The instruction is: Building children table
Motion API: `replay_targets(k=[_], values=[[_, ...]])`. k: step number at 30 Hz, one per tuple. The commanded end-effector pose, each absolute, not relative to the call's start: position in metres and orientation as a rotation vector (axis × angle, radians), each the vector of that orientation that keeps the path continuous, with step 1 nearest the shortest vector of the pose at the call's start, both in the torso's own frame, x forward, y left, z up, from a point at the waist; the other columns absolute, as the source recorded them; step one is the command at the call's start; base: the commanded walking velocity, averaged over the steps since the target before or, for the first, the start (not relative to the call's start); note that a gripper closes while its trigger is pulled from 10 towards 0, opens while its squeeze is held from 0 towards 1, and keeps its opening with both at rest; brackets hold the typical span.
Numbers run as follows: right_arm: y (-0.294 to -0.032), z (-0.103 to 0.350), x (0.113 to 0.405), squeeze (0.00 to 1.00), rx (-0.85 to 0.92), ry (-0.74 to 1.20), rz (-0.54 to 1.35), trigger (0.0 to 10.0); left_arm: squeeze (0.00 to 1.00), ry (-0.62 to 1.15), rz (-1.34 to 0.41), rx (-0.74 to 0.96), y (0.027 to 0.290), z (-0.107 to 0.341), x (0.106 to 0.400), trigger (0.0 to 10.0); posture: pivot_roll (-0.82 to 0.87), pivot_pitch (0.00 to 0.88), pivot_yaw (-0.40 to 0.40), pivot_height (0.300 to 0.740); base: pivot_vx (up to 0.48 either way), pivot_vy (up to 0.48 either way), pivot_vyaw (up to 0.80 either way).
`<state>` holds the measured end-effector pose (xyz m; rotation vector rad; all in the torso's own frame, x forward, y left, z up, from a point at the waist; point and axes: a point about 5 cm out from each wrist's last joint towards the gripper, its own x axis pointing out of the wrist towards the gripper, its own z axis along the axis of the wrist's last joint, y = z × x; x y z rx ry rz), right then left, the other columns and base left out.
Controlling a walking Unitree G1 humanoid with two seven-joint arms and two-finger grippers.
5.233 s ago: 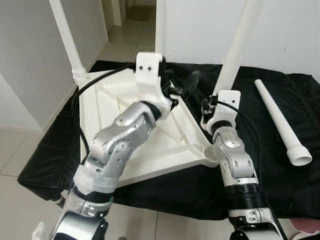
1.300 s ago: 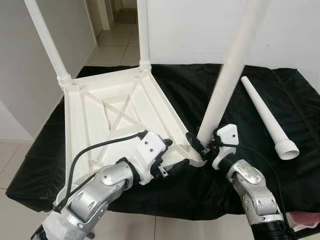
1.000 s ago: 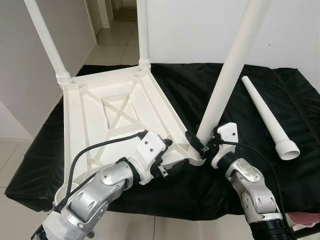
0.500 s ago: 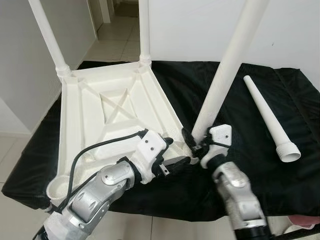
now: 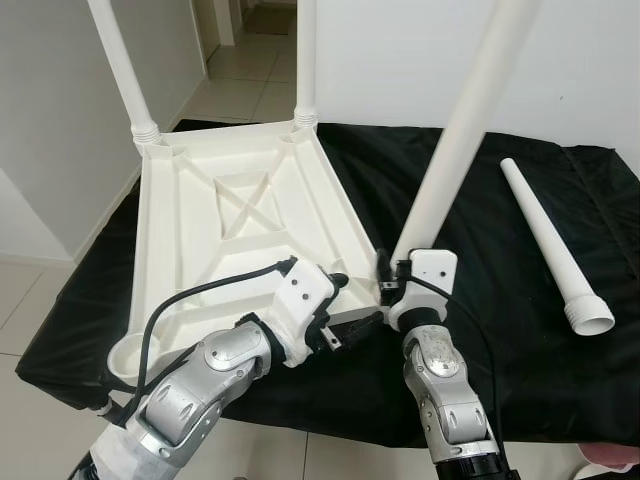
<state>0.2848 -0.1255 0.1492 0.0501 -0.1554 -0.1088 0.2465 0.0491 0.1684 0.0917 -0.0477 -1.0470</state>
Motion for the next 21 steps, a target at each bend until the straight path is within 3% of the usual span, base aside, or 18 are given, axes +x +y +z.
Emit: replay_targets(k=[1,11,20,21], values=[[-0.133,0.128,0.282,0.0,0.098,-0.051,-0.216,10.0,0.0,-0.045,-1.125,0.108,0.049,0.168,0.246,10.0,-0.02,0.042,0.045,0.74,0.0,0.0,0.0],[-0.146,0.123,0.279,0.0,0.059,-0.029,-0.348,10.0,0.0,-0.05,-1.14,0.112,0.047,0.167,0.247,10.0,-0.03,0.026,0.037,0.74,0.0,0.0,0.0],[-0.146,0.123,0.279,0.0,0.059,-0.029,-0.358,10.0,0.0,-0.049,-1.143,0.109,0.045,0.166,0.247,10.0,-0.04,0.016,0.032,0.74,0.0,0.0,0.0],[-0.145,0.125,0.28,0.14,0.061,-0.045,-0.344,10.0,0.0,-0.05,-1.145,0.108,0.045,0.166,0.247,10.0,-0.04,0.014,0.031,0.74,0.0,0.0,0.0]])
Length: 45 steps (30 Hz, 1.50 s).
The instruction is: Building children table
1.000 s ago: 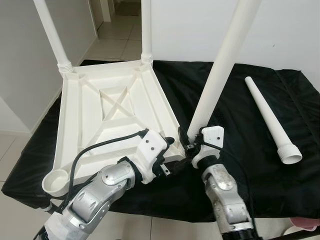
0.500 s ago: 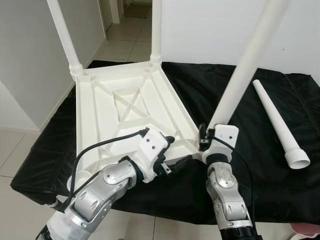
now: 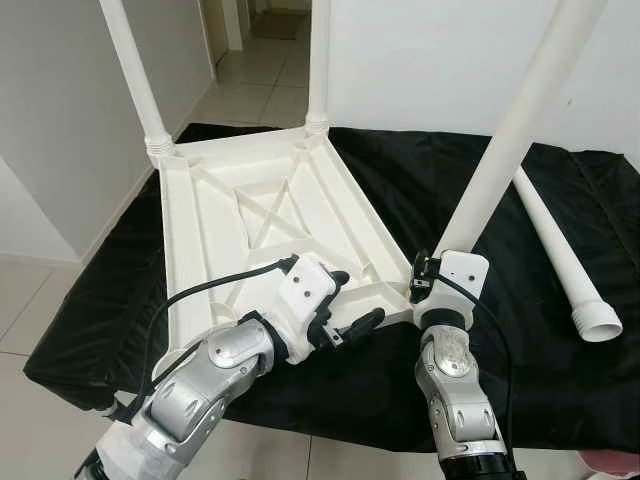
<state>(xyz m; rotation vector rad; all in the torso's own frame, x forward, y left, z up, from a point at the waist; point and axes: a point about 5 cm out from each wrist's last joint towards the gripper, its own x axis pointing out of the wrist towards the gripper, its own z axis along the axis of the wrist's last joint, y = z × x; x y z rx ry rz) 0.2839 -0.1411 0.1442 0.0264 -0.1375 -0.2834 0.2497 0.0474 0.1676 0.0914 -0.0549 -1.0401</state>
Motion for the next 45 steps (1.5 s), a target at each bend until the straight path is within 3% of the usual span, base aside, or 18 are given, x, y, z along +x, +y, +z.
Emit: replay_targets(k=[1,11,12,13,14,21,27,33,34,35,36,38,39,40,41,45], values=[[-0.145,0.128,0.281,1.0,0.061,-0.064,-0.325,10.0,0.0,-0.05,-1.146,0.108,0.044,0.166,0.247,10.0,-0.04,0.014,0.031,0.74,0.0,0.0,0.0],[-0.15,0.148,0.281,1.0,0.008,-0.213,-0.178,10.0,0.0,-0.052,-1.155,0.103,0.043,0.165,0.246,10.0,-0.05,0.009,0.031,0.74,0.0,0.0,0.0],[-0.152,0.149,0.281,0.42,-0.005,-0.218,-0.151,10.0,0.0,-0.052,-1.156,0.103,0.042,0.165,0.246,10.0,-0.05,0.01,0.032,0.74,0.0,0.0,0.0],[-0.154,0.149,0.281,0.42,-0.012,-0.22,-0.136,10.0,0.0,-0.052,-1.156,0.103,0.042,0.165,0.245,10.0,-0.05,0.01,0.032,0.74,0.0,0.0,0.0],[-0.165,0.149,0.281,0.0,-0.022,-0.225,-0.076,10.0,0.0,-0.052,-1.159,0.102,0.041,0.165,0.245,10.0,-0.05,0.01,0.032,0.74,0.0,0.0,0.0],[-0.176,0.148,0.282,0.0,-0.026,-0.219,0.058,10.0,0.0,-0.045,-1.162,0.096,0.041,0.164,0.244,10.0,-0.06,0.015,0.043,0.74,0.0,0.0,0.0],[-0.188,0.147,0.293,0.0,-0.077,-0.177,0.33,10.0,0.0,-0.041,-1.174,0.104,0.04,0.164,0.243,10.0,-0.07,0.026,0.07,0.74,0.0,0.0,0.0],[-0.189,0.145,0.3,0.0,-0.112,-0.148,0.424,10.0,0.0,-0.04,-1.174,0.106,0.039,0.164,0.245,10.0,-0.07,0.031,0.079,0.74,0.0,0.0,0.0],[-0.19,0.144,0.304,0.0,-0.129,-0.135,0.46,9.1,0.0,-0.04,-1.176,0.107,0.039,0.164,0.244,10.0,-0.07,0.033,0.084,0.74,0.0,0.0,0.0],[-0.19,0.144,0.304,0.0,-0.129,-0.135,0.46,9.1,0.0,-0.04,-1.176,0.107,0.039,0.164,0.244,10.0,-0.07,0.033,0.084,0.74,0.0,0.0,0.0],[-0.191,0.143,0.308,0.0,-0.144,-0.118,0.501,4.4,0.0,-0.038,-1.179,0.109,0.039,0.164,0.244,10.0,-0.07,0.034,0.084,0.74,0.0,0.0,0.0],[-0.191,0.143,0.309,0.0,-0.146,-0.112,0.512,4.4,0.0,-0.037,-1.18,0.109,0.039,0.164,0.244,10.0,-0.07,0.034,0.084,0.74,0.0,0.0,0.0],[-0.191,0.143,0.31,0.0,-0.148,-0.109,0.521,3.8,0.0,-0.037,-1.181,0.11,0.039,0.164,0.244,10.0,-0.07,0.033,0.086,0.74,0.0,0.0,0.0],[-0.192,0.142,0.311,0.0,-0.154,-0.106,0.527,1.1,0.0,-0.037,-1.181,0.111,0.039,0.164,0.245,10.0,-0.07,0.034,0.088,0.74,0.0,0.0,0.0],[-0.192,0.142,0.312,0.0,-0.159,-0.104,0.529,0.0,0.0,-0.037,-1.181,0.111,0.039,0.164,0.245,10.0,-0.07,0.034,0.088,0.74,0.0,0.0,0.0],[-0.194,0.14,0.314,0.0,-0.156,-0.098,0.563,0.0,0.0,-0.039,-1.181,0.113,0.039,0.165,0.245,10.0,-0.08,0.039,0.091,0.74,0.0,0.0,0.0]])
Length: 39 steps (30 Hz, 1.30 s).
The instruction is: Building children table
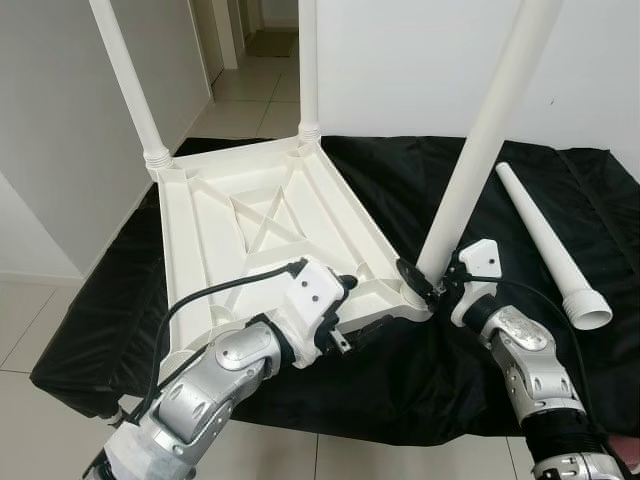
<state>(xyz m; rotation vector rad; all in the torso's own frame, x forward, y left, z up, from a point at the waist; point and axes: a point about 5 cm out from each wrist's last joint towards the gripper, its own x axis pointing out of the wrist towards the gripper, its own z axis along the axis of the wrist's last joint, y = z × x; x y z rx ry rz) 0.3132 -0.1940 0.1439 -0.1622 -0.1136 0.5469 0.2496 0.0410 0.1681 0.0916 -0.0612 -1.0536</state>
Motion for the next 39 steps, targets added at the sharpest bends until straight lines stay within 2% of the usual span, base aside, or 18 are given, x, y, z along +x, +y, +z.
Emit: replay_targets(k=[1,7,8,15,23,39], values=[[-0.194,0.14,0.314,0.0,-0.156,-0.098,0.563,0.0,0.0,-0.039,-1.181,0.113,0.039,0.165,0.245,10.0,-0.08,0.039,0.091,0.74,0.0,0.0,0.0],[-0.196,0.138,0.313,0.0,-0.15,-0.089,0.564,0.0,0.0,-0.037,-1.184,0.114,0.039,0.165,0.245,10.0,-0.07,0.044,0.089,0.74,0.0,0.0,0.0],[-0.197,0.136,0.312,0.0,-0.137,-0.081,0.558,10.0,0.0,-0.037,-1.185,0.114,0.039,0.165,0.245,10.0,-0.08,0.046,0.09,0.74,0.0,0.0,0.0],[-0.195,0.129,0.306,0.0,-0.1,-0.07,0.532,10.0,0.0,-0.035,-1.187,0.112,0.039,0.165,0.244,10.0,-0.08,0.046,0.089,0.74,0.0,0.0,0.0],[-0.187,0.127,0.301,0.0,-0.055,-0.06,0.388,10.0,0.0,-0.034,-1.191,0.109,0.038,0.165,0.244,10.0,-0.08,0.047,0.082,0.74,0.0,0.0,0.0],[-0.156,0.122,0.28,0.0,-0.021,-0.009,-0.003,10.0,0.0,-0.032,-1.186,0.105,0.037,0.162,0.24,10.0,-0.07,0.044,0.05,0.74,0.0,0.0,0.0]])
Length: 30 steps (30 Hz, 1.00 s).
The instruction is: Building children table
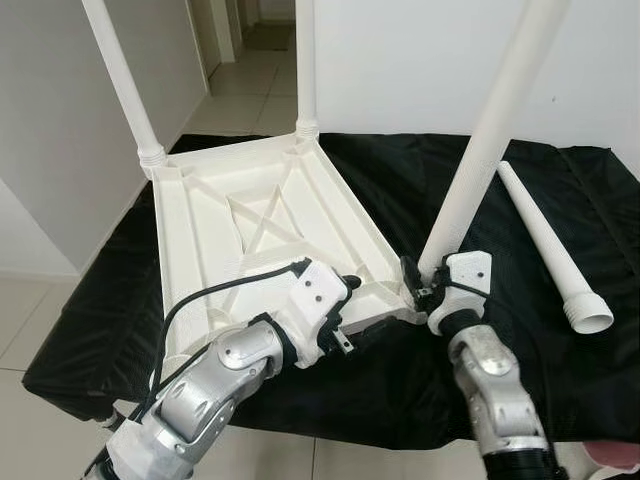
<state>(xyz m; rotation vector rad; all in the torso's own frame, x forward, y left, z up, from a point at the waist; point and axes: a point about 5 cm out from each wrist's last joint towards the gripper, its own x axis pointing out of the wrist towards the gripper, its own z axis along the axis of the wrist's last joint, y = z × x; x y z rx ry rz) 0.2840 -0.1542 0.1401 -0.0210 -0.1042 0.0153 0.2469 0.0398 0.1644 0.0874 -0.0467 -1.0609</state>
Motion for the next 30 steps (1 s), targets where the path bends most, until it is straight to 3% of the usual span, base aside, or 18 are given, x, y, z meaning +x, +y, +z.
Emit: replay_targets(k=[1,7,16,17,26,27,28,29,30], values=[[-0.154,0.121,0.279,0.0,-0.018,-0.003,-0.044,10.0,0.0,-0.031,-1.184,0.106,0.037,0.161,0.24,10.0,-0.07,0.044,0.05,0.74,0.0,0.0,0.0],[-0.147,0.125,0.274,0.0,0.005,-0.024,-0.226,10.0,0.0,-0.04,-1.164,0.122,0.038,0.162,0.244,10.0,-0.07,0.05,0.042,0.74,0.0,0.0,0.0],[-0.145,0.128,0.272,0.0,0.041,-0.021,-0.254,10.0,0.0,-0.045,-1.15,0.117,0.039,0.163,0.246,10.0,-0.07,0.057,0.043,0.74,0.0,0.0,0.0],[-0.146,0.13,0.272,1.0,0.056,-0.037,-0.24,10.0,0.0,-0.043,-1.151,0.117,0.039,0.163,0.246,10.0,-0.07,0.057,0.043,0.74,0.0,0.0,0.0],[-0.152,0.143,0.273,1.0,0.039,-0.119,-0.115,10.0,0.0,-0.037,-1.162,0.118,0.039,0.162,0.245,10.0,-0.08,0.053,0.05,0.74,0.0,0.0,0.0],[-0.156,0.144,0.274,0.66,0.025,-0.12,-0.058,10.0,0.0,-0.035,-1.168,0.118,0.038,0.161,0.244,10.0,-0.08,0.048,0.05,0.74,0.0,0.0,0.0],[-0.156,0.144,0.274,0.66,0.025,-0.12,-0.058,10.0,0.0,-0.035,-1.168,0.118,0.038,0.161,0.244,10.0,-0.08,0.048,0.05,0.74,0.0,0.0,0.0],[-0.161,0.145,0.275,0.0,-0.002,-0.129,-0.017,10.0,0.0,-0.035,-1.172,0.12,0.037,0.161,0.244,10.0,-0.08,0.037,0.054,0.74,0.0,0.0,0.0],[-0.164,0.145,0.276,0.0,-0.02,-0.129,0.037,10.0,0.0,-0.036,-1.177,0.122,0.037,0.161,0.244,10.0,-0.08,0.036,0.054,0.74,0.0,0.0,0.0]])
